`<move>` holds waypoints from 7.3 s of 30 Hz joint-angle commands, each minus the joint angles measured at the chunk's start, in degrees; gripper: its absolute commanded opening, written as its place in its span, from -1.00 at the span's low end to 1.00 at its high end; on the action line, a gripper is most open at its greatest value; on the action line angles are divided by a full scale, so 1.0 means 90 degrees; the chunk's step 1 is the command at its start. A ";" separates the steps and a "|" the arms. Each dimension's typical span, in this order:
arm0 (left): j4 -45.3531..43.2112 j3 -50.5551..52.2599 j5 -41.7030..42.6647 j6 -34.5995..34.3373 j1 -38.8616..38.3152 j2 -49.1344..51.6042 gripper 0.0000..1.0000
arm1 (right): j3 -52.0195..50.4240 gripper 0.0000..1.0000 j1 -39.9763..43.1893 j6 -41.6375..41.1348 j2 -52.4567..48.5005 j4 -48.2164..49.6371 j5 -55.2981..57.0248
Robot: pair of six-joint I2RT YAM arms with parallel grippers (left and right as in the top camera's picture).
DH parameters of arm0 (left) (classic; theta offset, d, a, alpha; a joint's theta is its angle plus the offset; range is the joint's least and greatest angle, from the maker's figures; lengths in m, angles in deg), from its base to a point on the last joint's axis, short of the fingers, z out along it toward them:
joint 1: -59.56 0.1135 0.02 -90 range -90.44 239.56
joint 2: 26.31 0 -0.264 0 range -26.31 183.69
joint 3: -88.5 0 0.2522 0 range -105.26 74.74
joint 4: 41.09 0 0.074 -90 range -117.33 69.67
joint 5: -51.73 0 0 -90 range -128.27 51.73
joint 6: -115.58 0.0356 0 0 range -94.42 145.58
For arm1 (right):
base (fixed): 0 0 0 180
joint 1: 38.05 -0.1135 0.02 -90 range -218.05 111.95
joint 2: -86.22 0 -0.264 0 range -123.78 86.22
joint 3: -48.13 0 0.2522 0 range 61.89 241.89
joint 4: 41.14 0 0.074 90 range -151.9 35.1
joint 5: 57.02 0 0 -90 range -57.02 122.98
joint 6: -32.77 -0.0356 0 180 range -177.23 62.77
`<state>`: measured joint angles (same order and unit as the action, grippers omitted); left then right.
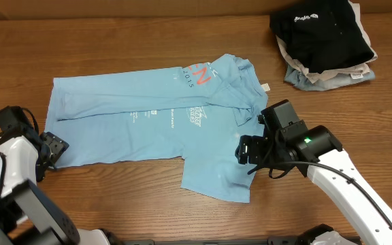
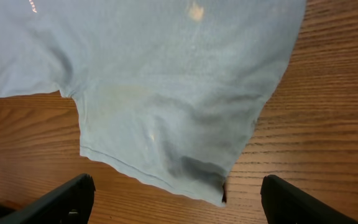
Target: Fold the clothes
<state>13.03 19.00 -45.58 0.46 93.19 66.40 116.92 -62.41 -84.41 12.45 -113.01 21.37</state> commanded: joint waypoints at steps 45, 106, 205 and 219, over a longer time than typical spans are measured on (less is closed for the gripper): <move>-0.0843 0.0046 0.0202 -0.0090 0.0262 0.1617 -0.91 | -0.1122 0.14 -0.0447 -0.0340 -0.1569 0.0709 -0.0566; 0.1190 -0.2943 0.0474 0.0697 0.0192 0.1605 -0.92 | 0.2186 -0.92 0.0646 0.0437 -0.1936 0.2584 0.0702; 0.2912 -0.6404 0.1241 0.2810 -0.3274 0.2999 -0.92 | 0.2174 0.94 0.0763 0.1331 -0.2815 0.1270 0.0109; 0.2752 -0.6312 0.1246 0.1984 -0.4792 0.3174 -0.92 | 0.2174 0.98 0.1144 0.1333 -0.2815 0.1226 0.0049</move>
<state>38.14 -37.96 -34.23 22.42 51.49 94.24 135.28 -54.12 -72.21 -14.55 -101.82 22.55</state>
